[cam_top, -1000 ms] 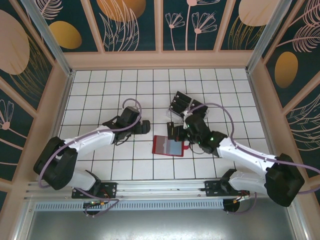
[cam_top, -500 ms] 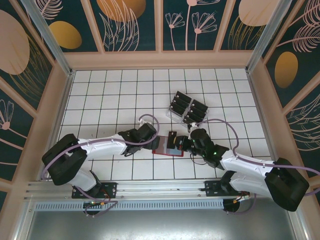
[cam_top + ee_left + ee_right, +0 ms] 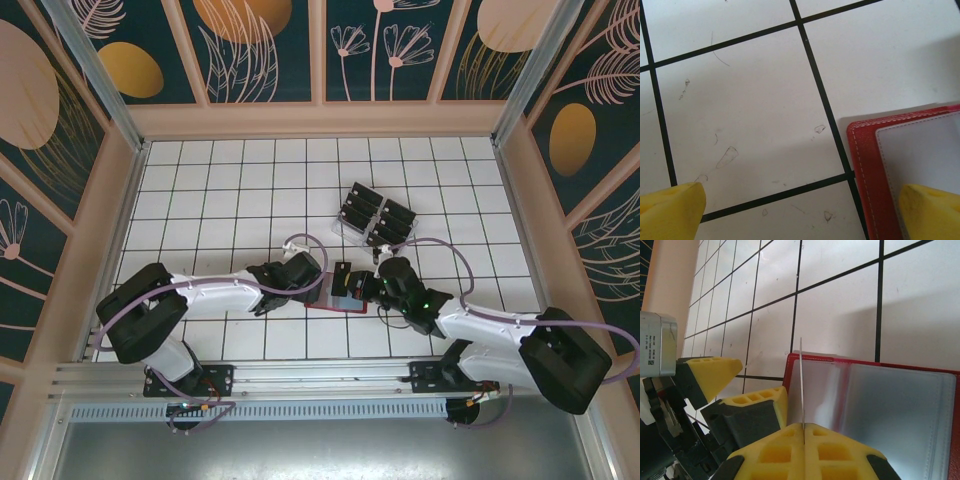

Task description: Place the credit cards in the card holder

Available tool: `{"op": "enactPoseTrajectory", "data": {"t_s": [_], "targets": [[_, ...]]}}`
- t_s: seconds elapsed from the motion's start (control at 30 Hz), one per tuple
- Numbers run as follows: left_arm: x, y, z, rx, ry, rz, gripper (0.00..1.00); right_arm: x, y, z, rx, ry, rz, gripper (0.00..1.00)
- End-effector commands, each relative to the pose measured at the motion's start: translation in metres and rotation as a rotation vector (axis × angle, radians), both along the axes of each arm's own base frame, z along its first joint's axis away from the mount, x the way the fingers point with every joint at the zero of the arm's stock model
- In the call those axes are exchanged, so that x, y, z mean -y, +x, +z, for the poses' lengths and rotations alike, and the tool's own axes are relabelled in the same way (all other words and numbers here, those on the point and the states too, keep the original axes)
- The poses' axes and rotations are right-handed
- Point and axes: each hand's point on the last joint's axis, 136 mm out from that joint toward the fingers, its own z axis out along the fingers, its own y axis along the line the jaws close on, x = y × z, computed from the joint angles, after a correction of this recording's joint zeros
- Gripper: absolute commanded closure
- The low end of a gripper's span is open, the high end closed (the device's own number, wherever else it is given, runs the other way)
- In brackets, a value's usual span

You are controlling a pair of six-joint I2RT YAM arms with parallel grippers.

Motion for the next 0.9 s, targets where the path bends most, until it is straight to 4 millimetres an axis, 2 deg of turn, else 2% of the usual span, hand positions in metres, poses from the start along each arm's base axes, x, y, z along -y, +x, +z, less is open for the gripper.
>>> {"op": "enactPoseTrajectory", "data": {"t_s": [0.0, 0.2, 0.47, 0.67, 0.87], "targets": [[0.001, 0.005, -0.003, 0.029, 0.021, -0.004, 0.01, 0.003, -0.002, -0.008, -0.006, 0.001, -0.016, 1.00], [-0.005, 0.005, -0.010, 0.030, 0.059, 0.009, 0.01, 0.011, -0.007, -0.023, -0.029, -0.021, -0.025, 1.00], [-0.031, -0.001, -0.019, 0.022, 0.127, 0.085, 0.01, 0.017, -0.004, -0.035, -0.047, -0.048, -0.030, 1.00], [-0.033, -0.004, -0.020, 0.014, 0.111, 0.097, 0.01, 0.009, 0.000, -0.019, -0.018, -0.014, -0.004, 1.00], [-0.023, 0.001, 0.004, 0.045, 0.053, 0.090, 0.01, 0.005, 0.001, 0.002, 0.017, 0.048, 0.000, 1.00]]}}
